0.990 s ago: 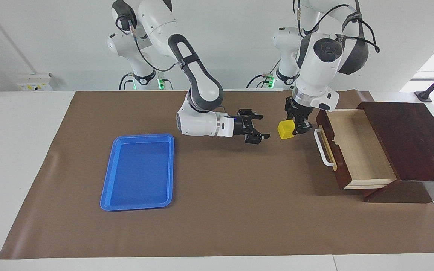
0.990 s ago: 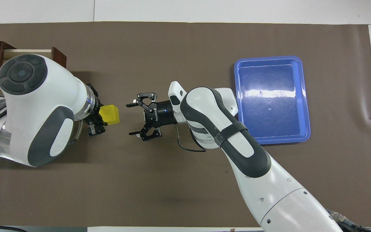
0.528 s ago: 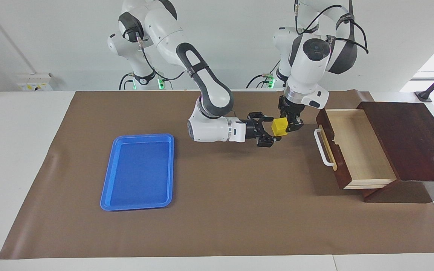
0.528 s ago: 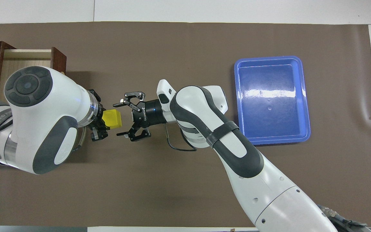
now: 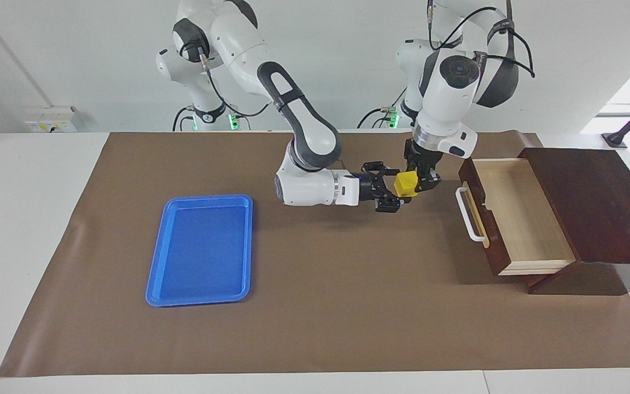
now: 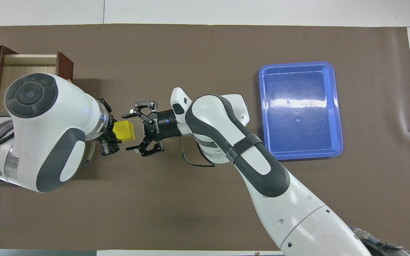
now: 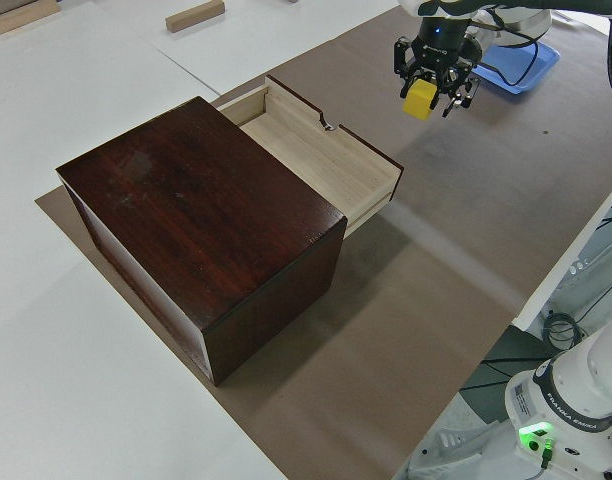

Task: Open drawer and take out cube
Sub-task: 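Close the right gripper on the cube and open the left gripper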

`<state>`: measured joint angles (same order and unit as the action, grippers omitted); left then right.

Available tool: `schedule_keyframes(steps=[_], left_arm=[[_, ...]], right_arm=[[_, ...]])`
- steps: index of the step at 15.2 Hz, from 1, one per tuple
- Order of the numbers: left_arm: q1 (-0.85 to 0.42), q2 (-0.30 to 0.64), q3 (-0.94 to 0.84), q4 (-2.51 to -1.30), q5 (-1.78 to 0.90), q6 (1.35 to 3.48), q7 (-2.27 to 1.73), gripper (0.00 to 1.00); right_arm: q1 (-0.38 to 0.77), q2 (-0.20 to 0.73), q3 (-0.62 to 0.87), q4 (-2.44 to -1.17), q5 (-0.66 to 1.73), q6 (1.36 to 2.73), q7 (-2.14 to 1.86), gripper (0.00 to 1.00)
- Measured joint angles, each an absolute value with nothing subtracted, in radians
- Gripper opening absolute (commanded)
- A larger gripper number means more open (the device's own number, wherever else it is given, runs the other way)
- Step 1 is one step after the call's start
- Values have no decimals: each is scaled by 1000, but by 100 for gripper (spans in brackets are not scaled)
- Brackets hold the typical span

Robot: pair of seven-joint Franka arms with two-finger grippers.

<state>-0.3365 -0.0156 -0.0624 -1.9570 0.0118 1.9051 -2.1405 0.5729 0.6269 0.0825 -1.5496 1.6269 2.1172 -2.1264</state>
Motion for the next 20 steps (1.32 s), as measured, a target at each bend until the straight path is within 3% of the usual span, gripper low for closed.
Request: schedule_keyframes(steps=[1, 2, 3, 5, 6, 14, 16, 17, 18, 20], left_arm=[[-337, -16, -62, -1957, 12, 1905, -2141, 0], [-337, -16, -62, -1957, 12, 1905, -2141, 0], [-337, -16, -62, -1957, 12, 1905, -2141, 0], [-337, -16, -62, -1957, 12, 1905, -2141, 0], [-337, -16, -62, -1957, 12, 1905, -2141, 0], [-337, -16, -62, -1958, 12, 1908, -2138, 0], [-337, -16, -62, -1958, 12, 1909, -2137, 6], [-337, -16, -62, -1958, 12, 1909, -2137, 19], [-337, -16, -62, -1958, 12, 1909, -2137, 42], [-337, -17, -62, -1957, 12, 1910, -2135, 100]], right_arm=[[573, 628, 83, -1547, 1627, 2117, -2122, 100], [573, 628, 83, -1546, 1627, 2117, -2120, 92], [574, 629, 83, -1545, 1627, 2119, -2119, 73], [574, 629, 84, -1545, 1627, 2126, -2118, 6], [574, 630, 84, -1545, 1627, 2129, -2118, 0], [574, 631, 84, -1544, 1626, 2131, -2113, 0], [573, 631, 84, -1543, 1626, 2131, -2113, 0], [573, 631, 84, -1543, 1626, 2131, -2114, 0], [573, 631, 84, -1543, 1626, 2131, -2114, 0], [573, 631, 84, -1541, 1626, 2132, -2114, 0]])
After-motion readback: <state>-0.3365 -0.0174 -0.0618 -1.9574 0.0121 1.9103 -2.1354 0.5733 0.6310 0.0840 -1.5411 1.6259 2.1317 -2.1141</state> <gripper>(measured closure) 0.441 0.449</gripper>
